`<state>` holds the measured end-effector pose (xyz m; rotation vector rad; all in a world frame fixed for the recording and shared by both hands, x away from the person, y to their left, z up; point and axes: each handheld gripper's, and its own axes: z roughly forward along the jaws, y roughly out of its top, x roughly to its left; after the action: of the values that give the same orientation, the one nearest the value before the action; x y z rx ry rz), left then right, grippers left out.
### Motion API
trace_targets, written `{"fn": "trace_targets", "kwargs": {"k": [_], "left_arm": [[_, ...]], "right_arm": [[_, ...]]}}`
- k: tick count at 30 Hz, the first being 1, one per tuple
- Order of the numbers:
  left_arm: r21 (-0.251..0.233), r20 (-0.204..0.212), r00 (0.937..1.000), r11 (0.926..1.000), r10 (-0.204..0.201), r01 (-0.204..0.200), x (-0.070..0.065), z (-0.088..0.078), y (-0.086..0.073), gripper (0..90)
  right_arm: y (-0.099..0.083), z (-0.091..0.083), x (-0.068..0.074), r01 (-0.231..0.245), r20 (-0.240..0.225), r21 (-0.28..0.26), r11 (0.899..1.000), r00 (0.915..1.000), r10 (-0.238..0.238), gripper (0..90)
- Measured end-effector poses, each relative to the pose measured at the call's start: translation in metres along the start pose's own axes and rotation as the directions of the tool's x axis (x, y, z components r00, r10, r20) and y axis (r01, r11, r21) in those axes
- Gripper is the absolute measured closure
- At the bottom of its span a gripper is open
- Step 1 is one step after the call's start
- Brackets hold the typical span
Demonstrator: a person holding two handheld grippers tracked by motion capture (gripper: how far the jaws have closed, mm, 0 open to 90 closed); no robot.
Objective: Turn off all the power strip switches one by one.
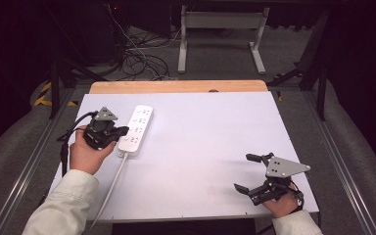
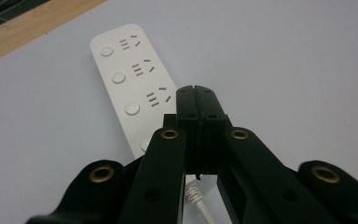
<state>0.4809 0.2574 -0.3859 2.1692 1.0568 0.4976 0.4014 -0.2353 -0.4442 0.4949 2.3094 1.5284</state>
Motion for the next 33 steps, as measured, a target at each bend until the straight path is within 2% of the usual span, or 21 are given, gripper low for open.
{"fn": "trace_targets", "kwargs": {"k": [4, 5, 8, 14, 17, 23, 33], "left_arm": [[0.034, -0.001, 1.0000, 0.9994, -0.002, 0.002, 0.004, 0.007, 0.000, 89.9], [0.048, 0.007, 0.9999, 0.9988, -0.012, 0.011, 0.005, 0.010, 0.000, 89.9], [0.085, -0.005, 0.9994, 0.9957, -0.035, 0.035, 0.013, 0.022, -0.002, 90.0], [0.098, -0.005, 0.9984, 0.9935, -0.057, 0.057, 0.022, 0.033, -0.005, 90.0], [0.103, 0.016, 0.9974, 0.9923, -0.071, 0.069, 0.025, 0.038, -0.006, 90.0], [0.135, 0.007, 0.9972, 0.9882, -0.074, 0.072, 0.029, 0.048, -0.008, 90.0], [0.172, -0.017, 0.9969, 0.9820, -0.076, 0.078, 0.032, 0.057, -0.011, 90.0]], "right_arm": [[0.000, 0.000, 0.000, 0.000, -0.002, 0.000, 1.000, 1.0000, 0.000, 0.3], [0.000, 0.000, 0.000, 0.000, -0.002, 0.000, 1.000, 1.0000, 0.000, 0.3], [0.000, 0.000, 0.000, 0.000, -0.005, 0.001, 1.000, 1.0000, 0.000, 0.3], [0.000, 0.000, 0.000, 0.001, -0.007, 0.001, 1.000, 1.0000, -0.001, 0.3], [0.000, 0.000, 0.000, 0.000, -0.011, 0.004, 1.000, 0.9999, 0.000, 0.3], [-0.001, 0.000, 0.000, -0.002, -0.014, 0.004, 1.000, 0.9999, 0.002, 0.3], [-0.001, 0.000, -0.001, -0.001, -0.019, 0.010, 1.000, 0.9998, 0.001, 0.4]]}}
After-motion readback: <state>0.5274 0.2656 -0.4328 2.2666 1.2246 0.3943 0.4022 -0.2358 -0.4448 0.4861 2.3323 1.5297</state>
